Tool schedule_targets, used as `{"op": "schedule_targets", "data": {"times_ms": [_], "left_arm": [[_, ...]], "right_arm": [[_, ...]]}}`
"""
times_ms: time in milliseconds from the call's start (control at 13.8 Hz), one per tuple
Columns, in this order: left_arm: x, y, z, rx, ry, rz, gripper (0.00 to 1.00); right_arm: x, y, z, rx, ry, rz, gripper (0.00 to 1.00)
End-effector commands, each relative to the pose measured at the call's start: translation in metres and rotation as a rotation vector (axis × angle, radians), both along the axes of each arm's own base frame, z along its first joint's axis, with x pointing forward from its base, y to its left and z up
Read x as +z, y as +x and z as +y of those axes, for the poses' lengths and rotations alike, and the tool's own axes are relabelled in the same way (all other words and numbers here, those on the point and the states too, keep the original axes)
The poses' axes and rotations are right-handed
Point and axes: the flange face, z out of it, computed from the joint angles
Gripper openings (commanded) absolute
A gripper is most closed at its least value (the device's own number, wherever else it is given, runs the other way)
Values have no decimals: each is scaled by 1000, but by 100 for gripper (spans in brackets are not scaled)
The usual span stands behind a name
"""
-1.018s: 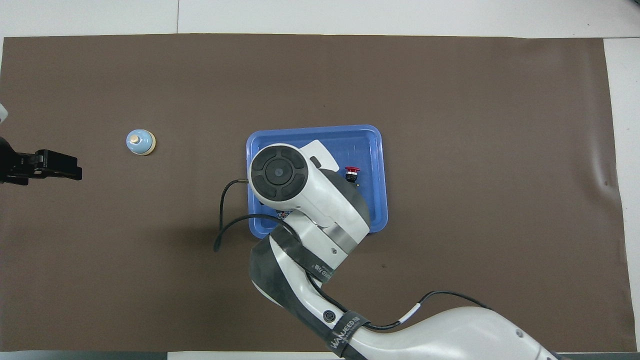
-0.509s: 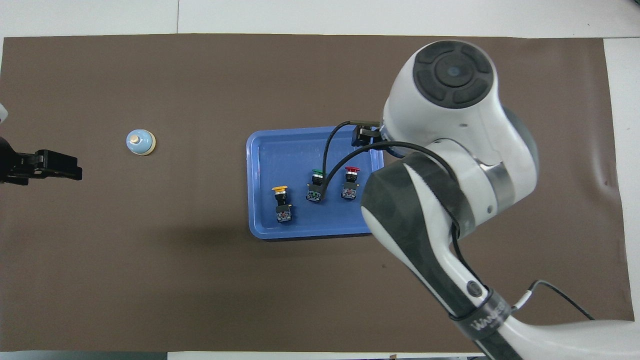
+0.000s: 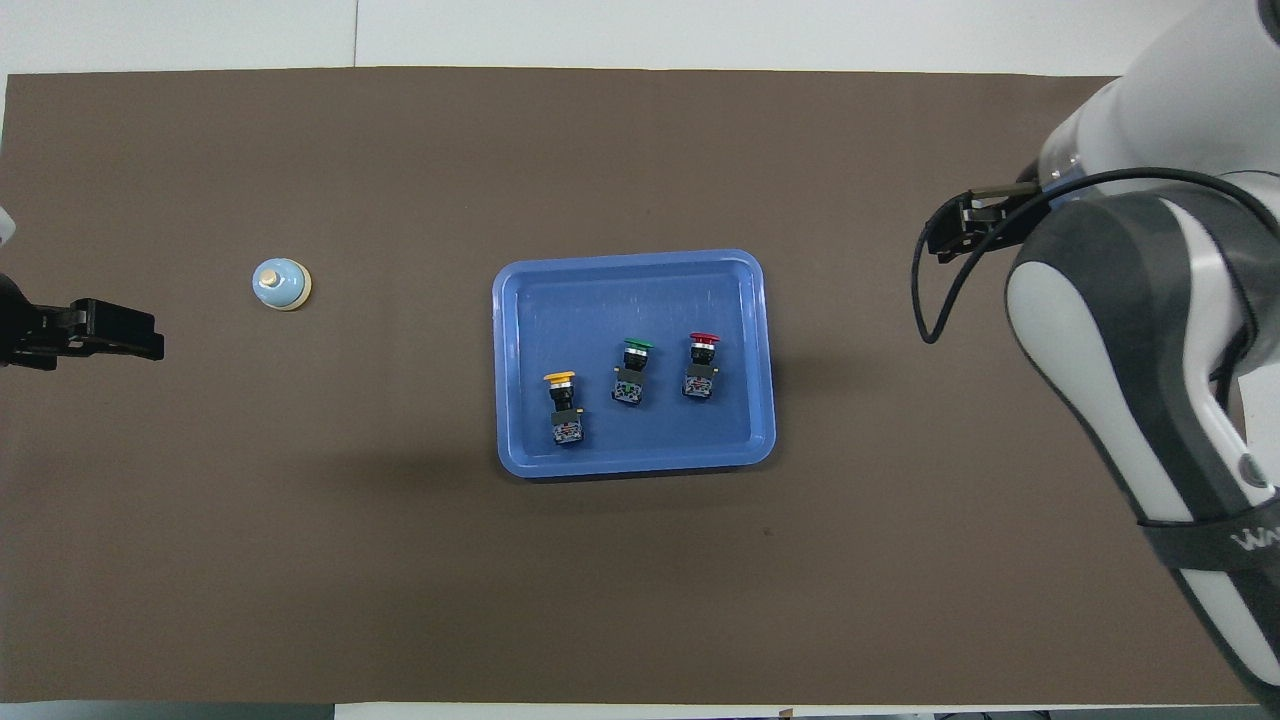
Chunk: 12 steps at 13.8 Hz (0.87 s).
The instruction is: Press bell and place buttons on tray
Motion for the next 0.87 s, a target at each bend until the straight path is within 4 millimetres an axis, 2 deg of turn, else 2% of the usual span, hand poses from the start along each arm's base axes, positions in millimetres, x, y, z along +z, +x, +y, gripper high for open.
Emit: {"op": "schedule_targets", "data": {"times_ms": [0,145,364,509,655,800], "left_arm": [[4,-3,2,3,5,-6,100],[4,-3,2,3,5,-6,100],[4,-3,2,3,5,-6,100],[4,-3,2,3,5,-6,100],[4,-3,2,3,5,-6,100],[4,-3,3,4,5,-6,100]], "right_arm": [[27,-22,-31,32,32,20,100],[51,-42,-54,37,28,37,100],[80,-70,-64,18,17,65,100],[100,-92,-64,15,13,79,100],[107,-105,-66,8,12,85,100],[100,-107,-68,-11,62,83,100]]}}
